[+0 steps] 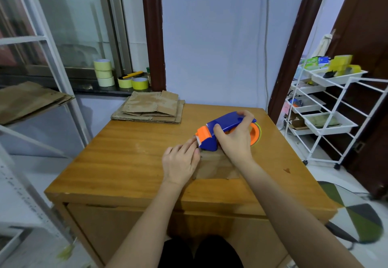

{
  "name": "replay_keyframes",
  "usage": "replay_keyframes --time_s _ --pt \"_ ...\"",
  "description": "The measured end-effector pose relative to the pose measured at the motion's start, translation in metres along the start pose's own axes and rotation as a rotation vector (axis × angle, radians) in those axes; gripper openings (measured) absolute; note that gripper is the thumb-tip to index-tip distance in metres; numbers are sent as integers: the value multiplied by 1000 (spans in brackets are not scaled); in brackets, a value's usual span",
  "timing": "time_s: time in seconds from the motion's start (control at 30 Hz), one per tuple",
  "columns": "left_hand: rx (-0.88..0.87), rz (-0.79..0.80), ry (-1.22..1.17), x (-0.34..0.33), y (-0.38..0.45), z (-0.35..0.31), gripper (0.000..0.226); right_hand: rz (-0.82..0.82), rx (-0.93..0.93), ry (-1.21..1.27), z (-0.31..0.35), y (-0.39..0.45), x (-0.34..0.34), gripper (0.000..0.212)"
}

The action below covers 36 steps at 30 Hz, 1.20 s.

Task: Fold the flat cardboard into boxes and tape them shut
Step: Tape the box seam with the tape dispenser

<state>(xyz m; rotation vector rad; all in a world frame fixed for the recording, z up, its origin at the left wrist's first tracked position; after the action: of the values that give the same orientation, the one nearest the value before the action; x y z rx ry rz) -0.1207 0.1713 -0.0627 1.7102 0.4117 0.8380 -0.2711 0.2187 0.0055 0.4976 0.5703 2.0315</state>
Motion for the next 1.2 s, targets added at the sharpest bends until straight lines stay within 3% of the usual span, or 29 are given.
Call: replay_keyframes --time_s 0.33,0.47,0.57,0.73,0.97,1.2 --pt "-6 1 28 1 1 0 52 -89 -64 -12 -22 25 37 57" --pt "32 5 33 0 3 -8 42 79 182 -274 -6 28 29 60" --pt "-10 50 42 4 4 -6 40 106 282 -368 1 28 23 57" --pt "180 187 33 4 12 -18 42 145 448 -501 14 22 12 54" --pt "-43 453 -43 0 13 -49 63 128 390 -446 7 21 16 57" --pt "-103 385 43 18 13 -22 47 132 323 -362 15 8 2 56"
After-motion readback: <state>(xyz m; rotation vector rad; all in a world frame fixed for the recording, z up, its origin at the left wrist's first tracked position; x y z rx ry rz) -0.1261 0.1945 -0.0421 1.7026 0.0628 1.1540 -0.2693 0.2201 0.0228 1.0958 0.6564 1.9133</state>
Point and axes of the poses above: each hand's wrist, its own y-axis towards the middle knuckle, its own x-axis out of the back of the hand, z = x × y, the point moved 4 cm from there along y, towards the middle knuckle, and after that the axes turned 14 degrees about -z, right-handed, at the moved point
